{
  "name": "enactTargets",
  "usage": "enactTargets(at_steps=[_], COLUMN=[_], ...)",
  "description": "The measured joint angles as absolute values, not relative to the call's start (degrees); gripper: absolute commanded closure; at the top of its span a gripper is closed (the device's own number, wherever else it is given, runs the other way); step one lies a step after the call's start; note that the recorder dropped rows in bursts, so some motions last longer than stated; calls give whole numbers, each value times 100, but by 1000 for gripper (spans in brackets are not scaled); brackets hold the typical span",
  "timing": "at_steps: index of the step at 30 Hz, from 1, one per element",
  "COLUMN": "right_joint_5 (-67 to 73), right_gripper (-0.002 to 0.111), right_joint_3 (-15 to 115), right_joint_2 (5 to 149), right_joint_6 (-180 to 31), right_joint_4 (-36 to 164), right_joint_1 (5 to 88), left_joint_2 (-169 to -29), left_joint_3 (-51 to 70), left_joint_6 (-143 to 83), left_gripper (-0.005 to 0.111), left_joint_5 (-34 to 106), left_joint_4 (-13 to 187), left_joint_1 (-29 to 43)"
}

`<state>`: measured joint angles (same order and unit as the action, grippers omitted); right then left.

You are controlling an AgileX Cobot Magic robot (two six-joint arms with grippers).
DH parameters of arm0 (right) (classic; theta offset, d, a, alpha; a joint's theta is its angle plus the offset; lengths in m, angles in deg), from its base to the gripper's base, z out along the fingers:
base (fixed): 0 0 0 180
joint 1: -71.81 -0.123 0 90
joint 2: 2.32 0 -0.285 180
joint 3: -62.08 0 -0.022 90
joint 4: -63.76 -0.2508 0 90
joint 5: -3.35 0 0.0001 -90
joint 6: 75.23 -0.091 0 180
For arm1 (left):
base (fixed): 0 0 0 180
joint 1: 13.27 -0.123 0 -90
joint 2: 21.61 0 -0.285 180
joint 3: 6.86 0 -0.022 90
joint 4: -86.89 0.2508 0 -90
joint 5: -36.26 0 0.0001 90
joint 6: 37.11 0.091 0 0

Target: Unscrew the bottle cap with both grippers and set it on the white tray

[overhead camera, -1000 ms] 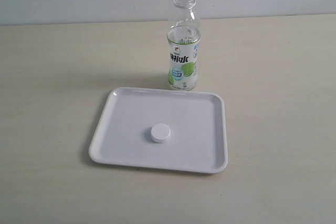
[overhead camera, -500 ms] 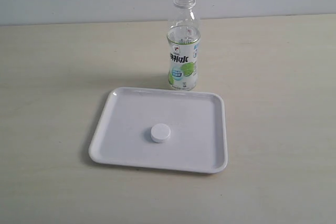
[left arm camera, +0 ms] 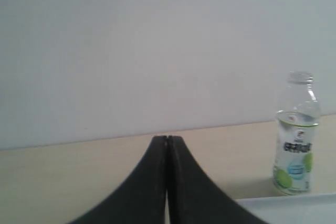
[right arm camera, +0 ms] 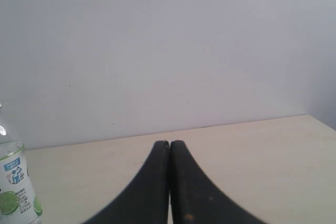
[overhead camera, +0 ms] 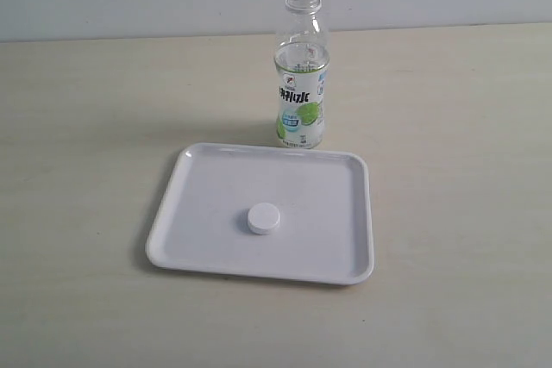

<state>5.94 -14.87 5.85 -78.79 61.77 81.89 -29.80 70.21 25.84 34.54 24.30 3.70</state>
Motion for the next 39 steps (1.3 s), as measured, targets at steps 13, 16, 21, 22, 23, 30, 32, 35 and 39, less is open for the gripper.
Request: enactTargets(at_steps=[13, 16, 21, 22, 23, 30, 32, 35, 39], right_joint_5=[594, 594, 594, 594, 594, 605, 605, 605, 605], right_gripper=[108, 108, 108, 108, 108, 108, 108, 108, 108], right_joint_3=[-1487, -1487, -1487, -1487, -1487, -1487, -1487, -1487, -1487], right_joint_2=[585, 585, 585, 585, 585, 585, 585, 585, 585], right_joint_6=[-7879, -7879, -7879, -7879, -7879, -7879, -7879, -7879, -7879], right_joint_4=[6177, 6177, 6177, 6177, 6177, 6177, 6177, 6177, 6177], right_joint_1=[8189, 8189, 8189, 8189, 8189, 8189, 8189, 8189, 8189], left_joint_2=[-2980, -2980, -2980, -2980, -2980, -2980, -2980, -2980, -2980], left_joint_3=[7021, 7021, 7021, 7021, 7021, 7021, 7021, 7021, 7021], left_joint_6=[2569, 2162, -1442, -2522, -2938, -3327, -3327, -3347, -3347], left_gripper=[107, 107, 107, 107, 107, 107, 107, 107, 107], left_joint_5=[3397, 3397, 3397, 3397, 3397, 3410, 3410, 3410, 3410], left_joint_4=[3062, 3185, 6489, 7388, 7784, 8177, 8177, 8177, 8177], left_joint_1=[-240, -240, -240, -240, -240, -240, -240, -240, -278])
